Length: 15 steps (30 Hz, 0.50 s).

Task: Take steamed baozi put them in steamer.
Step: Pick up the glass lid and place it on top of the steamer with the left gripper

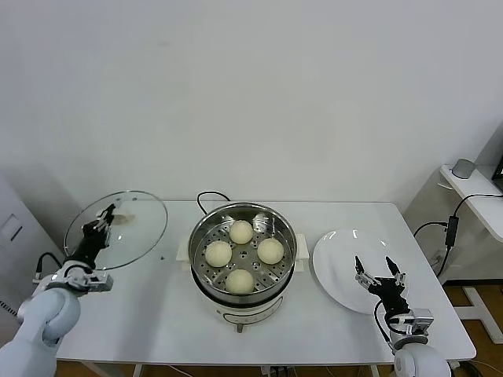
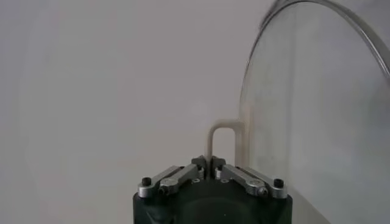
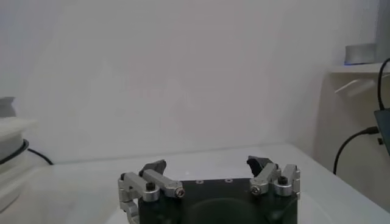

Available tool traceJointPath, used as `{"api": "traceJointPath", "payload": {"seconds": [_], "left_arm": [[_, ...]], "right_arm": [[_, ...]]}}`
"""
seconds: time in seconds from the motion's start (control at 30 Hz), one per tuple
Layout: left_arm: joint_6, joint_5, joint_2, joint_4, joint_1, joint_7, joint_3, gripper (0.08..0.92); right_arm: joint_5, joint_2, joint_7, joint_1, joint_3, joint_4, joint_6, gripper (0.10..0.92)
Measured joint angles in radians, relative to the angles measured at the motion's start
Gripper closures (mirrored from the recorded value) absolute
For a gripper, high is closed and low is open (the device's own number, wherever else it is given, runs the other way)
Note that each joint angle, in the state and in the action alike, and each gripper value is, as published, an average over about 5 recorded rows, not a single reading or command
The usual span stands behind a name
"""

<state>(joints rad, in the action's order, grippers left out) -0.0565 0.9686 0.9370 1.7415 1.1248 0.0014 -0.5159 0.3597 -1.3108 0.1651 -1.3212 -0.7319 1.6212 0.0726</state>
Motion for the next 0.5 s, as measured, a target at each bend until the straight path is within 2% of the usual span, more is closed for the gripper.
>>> {"api": "traceJointPath", "payload": {"seconds": [0.27, 0.5], "left_arm": [[-0.240, 0.027, -0.032, 0.204, -0.036, 0.126, 0.159, 0.893], [-0.441, 0.117, -0.016, 0.318, -0.095, 0.227, 0.334, 0.893]], "right_arm": [[0.004, 0.004, -0.001, 0.011, -0.002, -0.008, -0.003, 0.203], [0.005, 0.013, -0.006, 0.017, -0.001, -0.013, -0.008, 0.203]]}}
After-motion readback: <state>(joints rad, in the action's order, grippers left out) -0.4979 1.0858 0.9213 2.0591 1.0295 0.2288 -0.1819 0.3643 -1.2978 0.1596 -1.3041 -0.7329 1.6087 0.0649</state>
